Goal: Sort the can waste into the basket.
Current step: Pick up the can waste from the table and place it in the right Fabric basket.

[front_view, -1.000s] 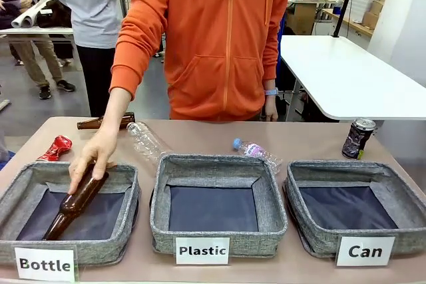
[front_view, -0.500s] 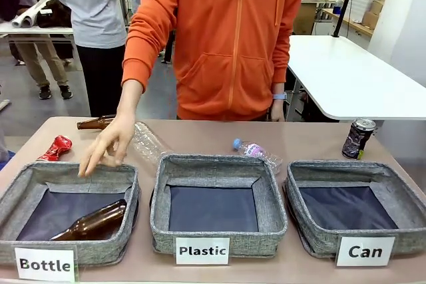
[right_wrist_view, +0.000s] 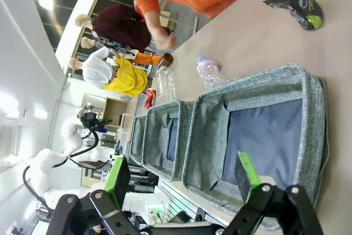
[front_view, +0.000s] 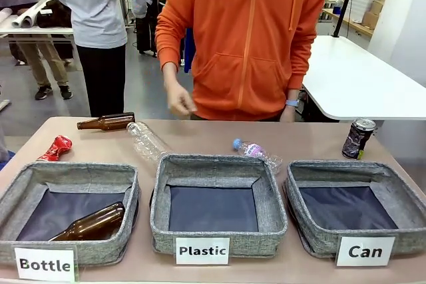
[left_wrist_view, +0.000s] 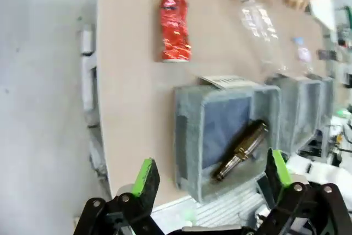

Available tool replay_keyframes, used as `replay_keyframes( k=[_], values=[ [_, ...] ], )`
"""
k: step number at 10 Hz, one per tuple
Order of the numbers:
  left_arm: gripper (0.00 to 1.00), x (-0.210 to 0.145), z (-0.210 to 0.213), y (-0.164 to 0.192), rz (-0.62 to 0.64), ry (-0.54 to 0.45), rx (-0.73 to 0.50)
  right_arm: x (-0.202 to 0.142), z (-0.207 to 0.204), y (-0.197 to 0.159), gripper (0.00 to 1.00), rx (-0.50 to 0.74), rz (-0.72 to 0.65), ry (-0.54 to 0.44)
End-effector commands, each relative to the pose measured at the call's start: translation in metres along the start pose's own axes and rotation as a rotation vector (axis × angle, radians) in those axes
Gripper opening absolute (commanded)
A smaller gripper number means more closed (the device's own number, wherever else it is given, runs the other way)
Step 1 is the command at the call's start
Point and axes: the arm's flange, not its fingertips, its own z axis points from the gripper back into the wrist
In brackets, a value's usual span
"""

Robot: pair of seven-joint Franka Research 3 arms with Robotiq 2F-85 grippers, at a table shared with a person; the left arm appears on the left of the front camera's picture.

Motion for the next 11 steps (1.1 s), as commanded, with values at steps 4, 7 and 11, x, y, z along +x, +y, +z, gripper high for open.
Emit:
replay_keyframes(
  k=[4, 7, 11],
  values=[
    [1.0, 0.09, -0.108, -0.05, 0.108, 0.106, 0.316, 0.003, 0.0, 0.0, 1.0, 0.024, 0.027, -0.022],
    [1.0, 0.112, -0.187, -0.067, 0.092, 0.18, 0.415, 0.003, 0.0, 0.0, 1.0, 0.024, 0.027, -0.022],
    [1.0, 0.126, -0.256, -0.056, 0.071, 0.178, 0.546, 0.003, 0.0, 0.0, 1.0, 0.024, 0.027, -0.022]
  ],
)
